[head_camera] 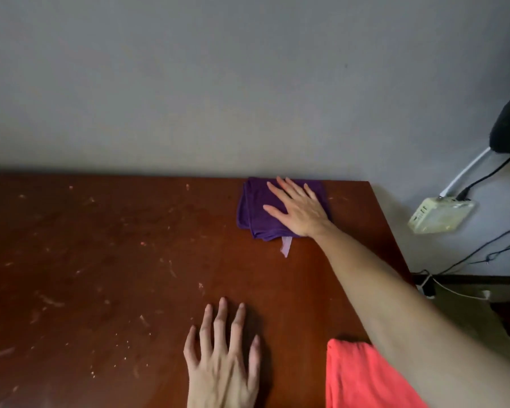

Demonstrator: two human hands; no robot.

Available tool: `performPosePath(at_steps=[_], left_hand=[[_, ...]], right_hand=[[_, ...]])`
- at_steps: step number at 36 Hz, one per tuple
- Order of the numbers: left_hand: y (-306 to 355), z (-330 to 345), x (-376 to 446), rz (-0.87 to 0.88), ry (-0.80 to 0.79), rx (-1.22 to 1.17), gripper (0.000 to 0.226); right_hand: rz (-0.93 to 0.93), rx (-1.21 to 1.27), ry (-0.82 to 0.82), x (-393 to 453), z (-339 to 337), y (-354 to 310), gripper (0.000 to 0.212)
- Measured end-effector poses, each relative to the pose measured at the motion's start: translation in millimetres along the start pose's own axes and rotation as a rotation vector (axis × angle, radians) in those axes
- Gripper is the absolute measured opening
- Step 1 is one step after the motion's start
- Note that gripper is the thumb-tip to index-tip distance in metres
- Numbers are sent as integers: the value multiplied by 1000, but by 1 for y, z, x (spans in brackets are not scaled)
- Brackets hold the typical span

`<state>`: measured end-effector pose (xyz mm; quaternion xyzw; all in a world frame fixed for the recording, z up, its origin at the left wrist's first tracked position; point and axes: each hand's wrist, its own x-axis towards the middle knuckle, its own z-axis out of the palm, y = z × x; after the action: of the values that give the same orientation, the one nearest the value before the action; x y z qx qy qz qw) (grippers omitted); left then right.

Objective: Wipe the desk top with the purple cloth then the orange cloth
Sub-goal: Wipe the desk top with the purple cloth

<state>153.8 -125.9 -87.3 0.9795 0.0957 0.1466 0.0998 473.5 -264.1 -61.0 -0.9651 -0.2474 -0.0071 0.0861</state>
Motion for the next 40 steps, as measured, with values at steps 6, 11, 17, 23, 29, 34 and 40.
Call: performPosePath(at_steps=[6, 11, 17, 23, 29, 34, 40], left_hand=[[1, -11, -5, 37, -118, -53, 54], [3, -18, -3, 241, -157, -103, 49], [5, -23, -2, 246, -175, -76, 47], [17, -25, 12, 253, -191, -7, 48], [33, -9, 43, 306, -207, -4, 48], [36, 6, 38, 284, -209, -34, 52], [36, 5, 41, 283, -247, -49, 52]], right_hand=[[-24, -18, -83, -49, -9, 0, 87], [-51, -58, -28, -120, -8, 15, 85], [-27, -58, 5, -216, -10, 32, 75], [-8, -38, 0, -237, -16, 37, 75], [-62, -39, -15, -201, -18, 61, 73], [7, -1, -24, -136, -23, 84, 84], [134, 36, 1, -57, -24, 106, 80]])
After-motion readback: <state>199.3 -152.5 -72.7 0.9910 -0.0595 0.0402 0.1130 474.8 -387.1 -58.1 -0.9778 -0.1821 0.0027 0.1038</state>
